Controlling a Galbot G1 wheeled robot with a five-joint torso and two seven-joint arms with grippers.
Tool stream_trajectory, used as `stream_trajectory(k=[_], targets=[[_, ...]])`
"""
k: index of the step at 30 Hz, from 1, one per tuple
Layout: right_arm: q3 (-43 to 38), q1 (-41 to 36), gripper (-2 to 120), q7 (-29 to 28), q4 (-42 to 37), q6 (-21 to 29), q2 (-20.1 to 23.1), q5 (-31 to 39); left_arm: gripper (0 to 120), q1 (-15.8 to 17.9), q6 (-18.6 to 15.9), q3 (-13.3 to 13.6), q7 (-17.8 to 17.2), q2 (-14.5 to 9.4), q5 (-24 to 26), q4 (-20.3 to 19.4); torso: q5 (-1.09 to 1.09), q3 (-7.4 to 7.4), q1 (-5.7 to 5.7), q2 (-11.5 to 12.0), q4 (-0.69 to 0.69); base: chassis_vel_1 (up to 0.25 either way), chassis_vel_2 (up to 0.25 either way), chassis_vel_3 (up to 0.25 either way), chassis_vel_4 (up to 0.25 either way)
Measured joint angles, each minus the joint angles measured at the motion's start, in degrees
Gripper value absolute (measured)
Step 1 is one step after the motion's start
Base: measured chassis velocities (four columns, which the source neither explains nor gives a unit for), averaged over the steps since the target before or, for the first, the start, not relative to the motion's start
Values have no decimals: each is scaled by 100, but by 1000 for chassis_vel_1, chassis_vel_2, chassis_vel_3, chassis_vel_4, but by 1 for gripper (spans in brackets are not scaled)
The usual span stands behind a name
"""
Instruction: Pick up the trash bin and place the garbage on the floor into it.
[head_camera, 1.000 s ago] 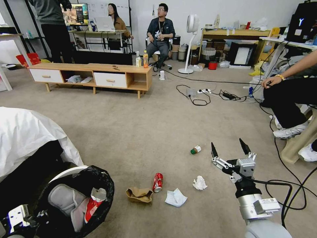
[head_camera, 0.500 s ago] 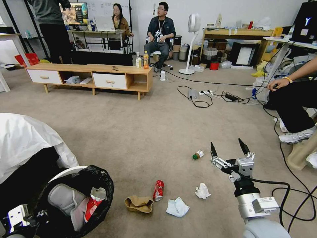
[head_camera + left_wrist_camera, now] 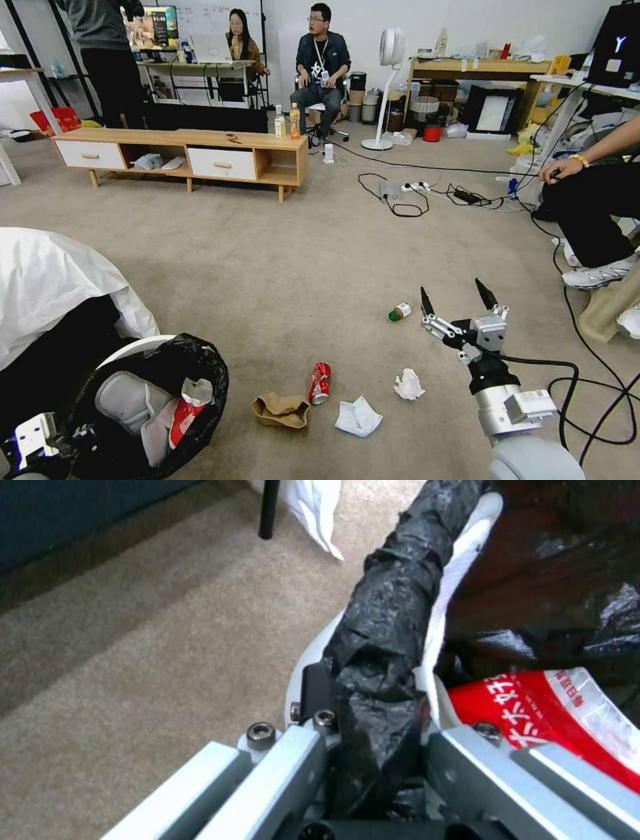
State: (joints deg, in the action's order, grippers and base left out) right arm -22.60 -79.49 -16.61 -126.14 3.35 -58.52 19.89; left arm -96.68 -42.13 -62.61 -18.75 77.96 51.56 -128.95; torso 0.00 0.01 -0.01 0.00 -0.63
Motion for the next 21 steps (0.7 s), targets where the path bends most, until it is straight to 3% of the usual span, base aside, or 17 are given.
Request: stream_trajectory(k=[2,3,5,6,8,9,11,13,15,21], targets=[[151,195,100,-334,-159,863,268,797,1,-9,0,-12,2,13,-3,0,1,0,0,0,0,0,0,0,0],[151,195,100,-334,-159,863,268,797,1,-9,0,-12,2,13,-3,0,1,0,0,0,0,0,0,0,0],[318,530,100,-803,-300,2110,545,1954,1,-24,0,-13,11,54,-35,-8,1,0,0,0,0,0,0,0,0],[318,530,100,-803,-300,2110,545,1954,1,-24,0,-13,11,54,-35,-8,1,0,0,0,0,0,0,0,0],[494,827,100,-1117,-335,2809,669,2893,1,-27,0,0,19,84,-61,-21,0,0,0,0,0,0,0,0,0],[494,827,100,-1117,-335,2809,669,2893,1,-27,0,0,19,84,-61,-21,0,0,0,0,0,0,0,0,0],[692,1181,100,-1495,-329,3442,733,3838,1,-28,0,9,23,98,-80,-26,1,0,0,0,1,0,0,0,0],[721,1230,100,-1556,-321,3530,738,3978,1,-28,0,9,23,98,-82,-26,1,0,0,0,1,0,0,0,0],[857,1516,100,-1826,-100,3929,773,4823,1,-27,0,6,26,85,-85,-22,0,0,0,0,2,0,0,0,0],[1014,1626,100,-1854,431,3973,810,4889,1,-13,0,27,32,75,-96,20,-1,0,0,0,0,0,0,0,0]])
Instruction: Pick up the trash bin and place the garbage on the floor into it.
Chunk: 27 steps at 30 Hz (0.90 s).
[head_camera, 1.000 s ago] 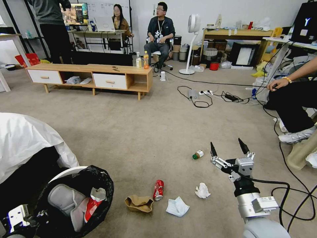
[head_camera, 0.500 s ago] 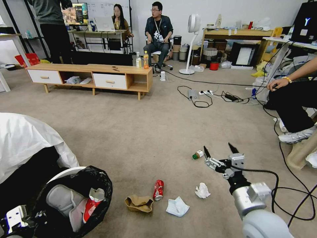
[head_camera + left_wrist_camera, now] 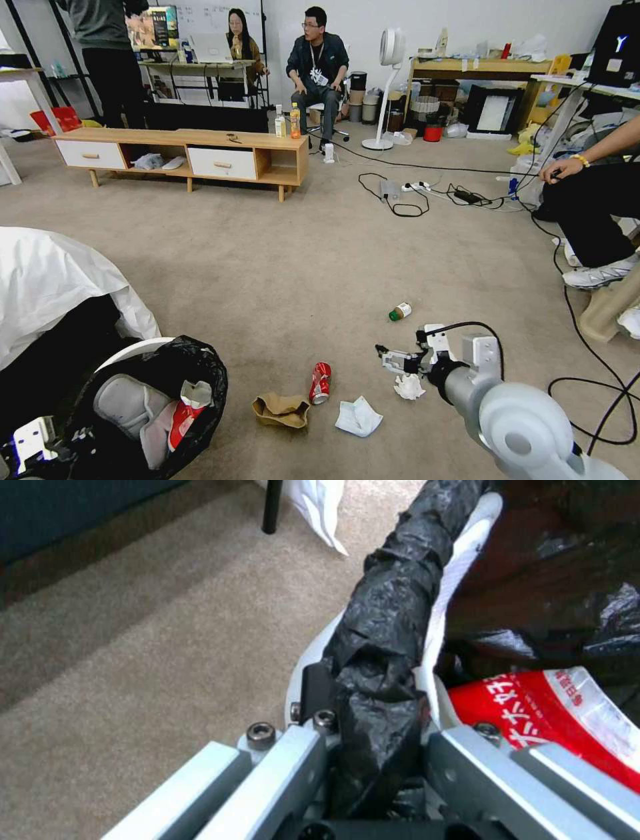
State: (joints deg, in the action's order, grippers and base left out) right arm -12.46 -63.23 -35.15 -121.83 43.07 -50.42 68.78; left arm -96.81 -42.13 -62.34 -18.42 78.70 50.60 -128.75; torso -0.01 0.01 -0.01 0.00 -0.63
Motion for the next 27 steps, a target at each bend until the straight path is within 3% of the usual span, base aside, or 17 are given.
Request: stream_trajectory(k=[5,27], targets=[[127,-164,100,278,582,-22,71,-607,1,-3,0,11,22,-79,-8,72,1,0,0,0,-1,0,0,0,0],[1217,299,100,723,2182,-380,-315,-1239,1,57,0,100,50,1,-99,264,2,0,0,0,-1,0,0,0,0]])
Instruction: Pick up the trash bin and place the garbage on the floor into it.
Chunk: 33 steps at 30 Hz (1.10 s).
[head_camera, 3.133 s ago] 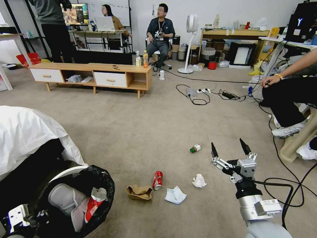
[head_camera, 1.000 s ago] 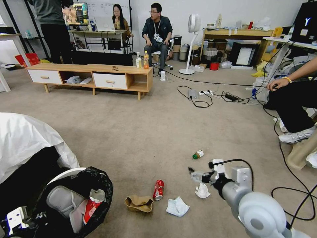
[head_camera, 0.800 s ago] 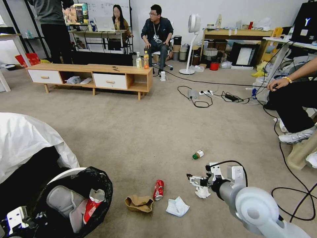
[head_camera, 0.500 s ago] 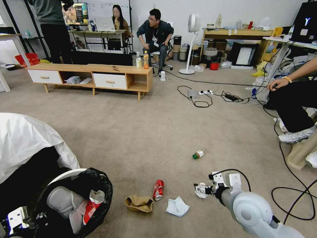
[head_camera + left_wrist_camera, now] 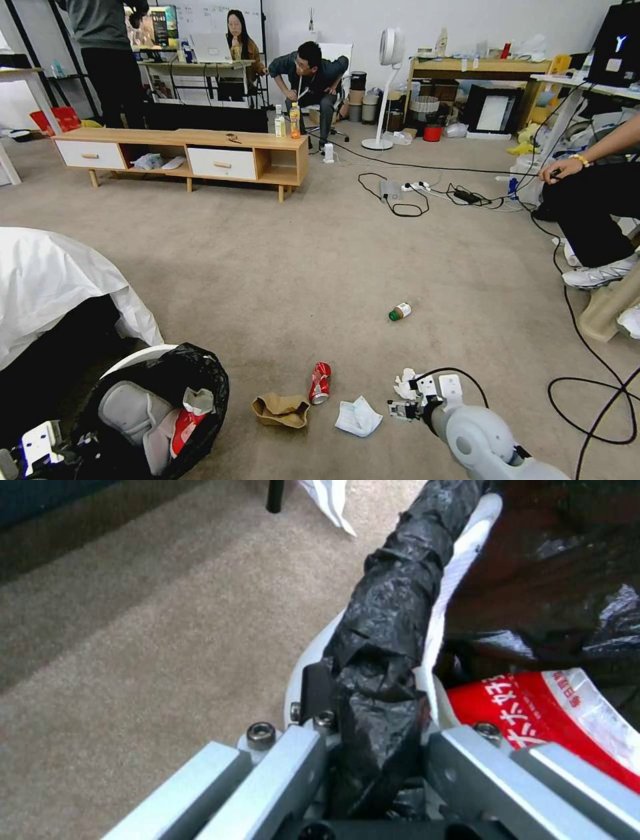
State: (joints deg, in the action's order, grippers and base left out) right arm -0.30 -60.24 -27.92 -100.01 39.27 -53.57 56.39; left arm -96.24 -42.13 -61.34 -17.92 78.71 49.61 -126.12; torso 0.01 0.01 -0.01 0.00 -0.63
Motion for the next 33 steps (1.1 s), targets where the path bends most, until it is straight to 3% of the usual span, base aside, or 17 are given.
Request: stream_trajectory(k=[21,33], targets=[[754,611,100,270,1055,-290,-356,-231,1,115,0,1,8,-16,-12,166,0,0,0,0,0,0,0,0,0],[1230,1081,100,438,1653,-439,-848,-294,1,198,0,53,8,-45,-14,302,0,0,0,0,1,0,0,0,0]])
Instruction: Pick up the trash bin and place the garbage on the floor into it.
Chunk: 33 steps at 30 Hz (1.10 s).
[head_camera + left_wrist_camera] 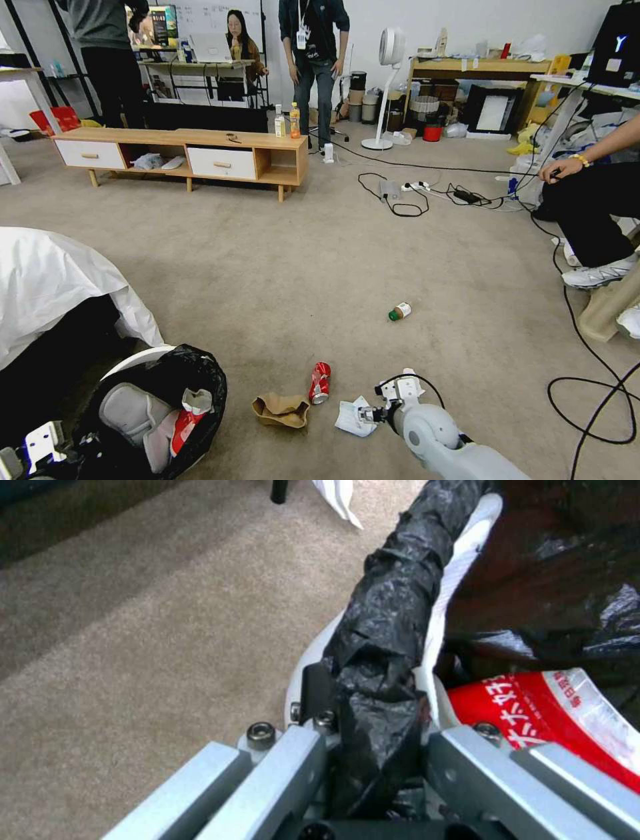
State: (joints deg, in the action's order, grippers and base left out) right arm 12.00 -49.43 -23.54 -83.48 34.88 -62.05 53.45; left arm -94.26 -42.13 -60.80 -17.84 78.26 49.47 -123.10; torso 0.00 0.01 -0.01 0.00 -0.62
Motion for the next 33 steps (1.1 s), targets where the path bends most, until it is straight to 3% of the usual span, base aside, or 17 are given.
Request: stream_trajectory(k=[14,33], targets=[[164,197,100,354,787,-303,-287,-252,1,98,0,167,-7,-55,-25,122,0,0,0,0,-1,0,0,0,0],[340,391,100,679,1500,-601,-761,-566,1,66,0,183,-9,-42,-58,115,0,0,0,0,-1,0,0,0,0]])
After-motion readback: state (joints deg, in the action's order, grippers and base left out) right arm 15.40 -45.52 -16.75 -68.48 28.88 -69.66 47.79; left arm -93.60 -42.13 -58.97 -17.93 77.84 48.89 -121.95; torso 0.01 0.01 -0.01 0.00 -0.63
